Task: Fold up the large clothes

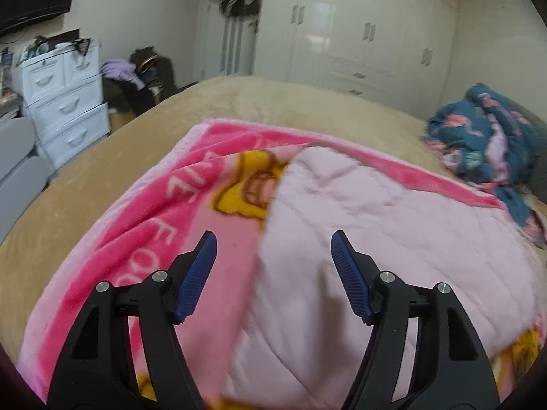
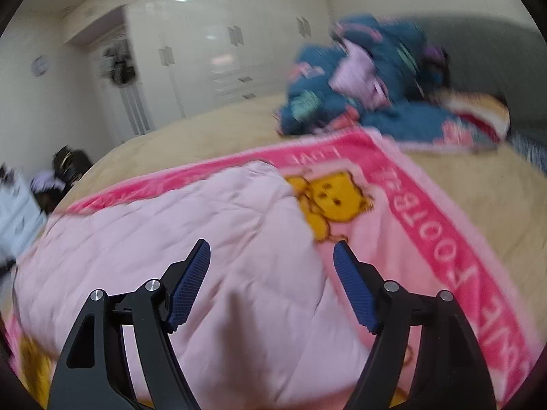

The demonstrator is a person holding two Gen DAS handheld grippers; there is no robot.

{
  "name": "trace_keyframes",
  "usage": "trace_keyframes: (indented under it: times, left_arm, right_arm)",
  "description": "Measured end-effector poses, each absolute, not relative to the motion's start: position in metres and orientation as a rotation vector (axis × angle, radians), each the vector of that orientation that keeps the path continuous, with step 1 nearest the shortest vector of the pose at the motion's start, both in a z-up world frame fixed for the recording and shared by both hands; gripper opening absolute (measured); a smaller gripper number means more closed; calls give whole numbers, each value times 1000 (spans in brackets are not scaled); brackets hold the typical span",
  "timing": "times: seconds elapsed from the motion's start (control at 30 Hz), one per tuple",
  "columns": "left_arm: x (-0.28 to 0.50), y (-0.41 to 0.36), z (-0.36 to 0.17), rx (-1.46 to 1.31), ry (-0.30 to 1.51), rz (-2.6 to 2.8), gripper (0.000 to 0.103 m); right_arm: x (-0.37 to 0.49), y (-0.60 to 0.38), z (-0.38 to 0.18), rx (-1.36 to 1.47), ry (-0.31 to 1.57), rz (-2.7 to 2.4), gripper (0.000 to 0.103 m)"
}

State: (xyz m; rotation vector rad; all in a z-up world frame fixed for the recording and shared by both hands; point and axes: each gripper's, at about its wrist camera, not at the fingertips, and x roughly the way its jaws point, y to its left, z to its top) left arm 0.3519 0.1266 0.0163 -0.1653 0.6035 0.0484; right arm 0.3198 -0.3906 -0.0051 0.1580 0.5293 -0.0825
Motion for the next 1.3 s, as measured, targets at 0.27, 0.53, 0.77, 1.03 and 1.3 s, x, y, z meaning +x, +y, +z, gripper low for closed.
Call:
trace_keyframes:
  times: [0.27,0.53,0.77,1.03,1.3]
  left_arm:
    - [328,71,-1,-192,680,-133,66]
    - [352,59,-39,-185,764,-111,74]
    - [361,59,-46,-162,806,-112,76]
    - [345,58,-34,-153,827,-111,77]
    - [321,49,-12,-147,804,-156,93]
  right_arm:
    - [317,-329,-26,-2,684,116,75]
    - [344,-325,-56,96,824,74,87]
    - [355,-324,-64,95,829,49,90]
    - [341,-328,-48,105,859,61,93]
    - [312,-336,-29,137,832,89,98]
